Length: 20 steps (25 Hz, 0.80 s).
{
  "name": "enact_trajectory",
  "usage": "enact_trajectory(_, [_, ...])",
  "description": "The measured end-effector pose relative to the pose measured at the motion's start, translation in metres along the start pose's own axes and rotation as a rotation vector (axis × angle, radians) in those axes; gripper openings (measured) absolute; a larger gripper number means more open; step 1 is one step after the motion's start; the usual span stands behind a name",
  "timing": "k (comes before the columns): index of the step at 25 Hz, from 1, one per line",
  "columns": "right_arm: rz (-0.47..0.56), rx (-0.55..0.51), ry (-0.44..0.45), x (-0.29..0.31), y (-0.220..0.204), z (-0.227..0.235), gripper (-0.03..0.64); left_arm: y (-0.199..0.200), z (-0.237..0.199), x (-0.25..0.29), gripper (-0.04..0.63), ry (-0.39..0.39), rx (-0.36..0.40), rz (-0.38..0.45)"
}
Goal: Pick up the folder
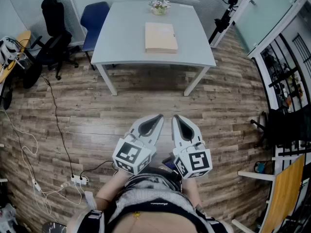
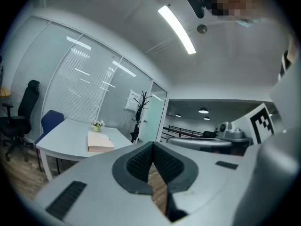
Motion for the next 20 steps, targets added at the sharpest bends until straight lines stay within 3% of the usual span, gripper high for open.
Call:
enact_trajectory(6, [0.019,0.045,0.011,-0.022,-0.003,0.003,0.005,-0.005,0.020,-0.010,0.011,0.042,-0.002,0.035])
enact_trajectory(9, [0.005,0.051,0.019,-0.023,-0.006,0.003,0.087,-0.006,0.017,-0.013,0.027,0.065,-0.010,0.044])
enact_trajectory(10, [0.002,0.051,0.019,-0.023,-0.007,0.004,0.092,-0.006,0.015,-0.014,0.051,0.071,-0.014,0.047])
enact_trajectory(11, [-0.001,0.053,0.018,-0.022,-0.008,0.004,0.103,-0.006,0.013,-0.014,0.123,0.072,-0.017,0.048])
enact_trajectory(12, [-0.004,0.056,0.017,-0.022,-0.009,0.004,0.106,-0.006,0.011,-0.014,0.138,0.073,-0.019,0.046])
enact_trajectory(20, [-0.001,0.051,0.003,-0.001,-0.008,-0.003,0.121,-0.004,-0.013,-0.016,0.138,0.074,-0.033,0.047])
Point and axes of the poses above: the fingertips, and each gripper's own axes: x forward along the fingers, z to its right, y out of its top, the point moved 10 cm from there along -x, backward along the fingers, and after that the axes turned 4 degrees about -x, right-handed, at the moved point
